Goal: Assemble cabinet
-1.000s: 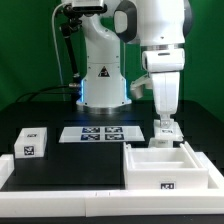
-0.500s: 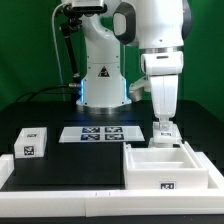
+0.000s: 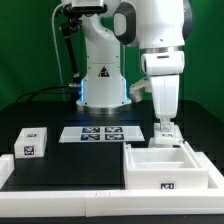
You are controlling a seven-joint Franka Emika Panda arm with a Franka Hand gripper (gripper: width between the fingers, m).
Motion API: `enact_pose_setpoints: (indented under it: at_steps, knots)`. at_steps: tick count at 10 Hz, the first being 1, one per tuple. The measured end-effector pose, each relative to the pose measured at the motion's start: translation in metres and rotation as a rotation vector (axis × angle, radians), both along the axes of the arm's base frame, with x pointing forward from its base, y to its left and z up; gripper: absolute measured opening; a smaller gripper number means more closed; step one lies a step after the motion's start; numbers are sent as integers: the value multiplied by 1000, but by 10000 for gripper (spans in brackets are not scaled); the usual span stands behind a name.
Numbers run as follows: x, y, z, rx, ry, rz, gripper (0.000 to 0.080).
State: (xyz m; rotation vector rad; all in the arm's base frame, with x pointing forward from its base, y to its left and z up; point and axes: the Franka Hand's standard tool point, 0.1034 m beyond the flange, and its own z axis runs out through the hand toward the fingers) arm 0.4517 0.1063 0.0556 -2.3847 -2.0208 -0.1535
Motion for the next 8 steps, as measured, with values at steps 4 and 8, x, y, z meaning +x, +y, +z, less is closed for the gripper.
enact_pose_setpoints:
  at_steps: [4, 8]
  knots:
    - [4, 1, 0, 2, -1, -2, 70]
    - [4, 1, -2, 2, 1, -2, 70]
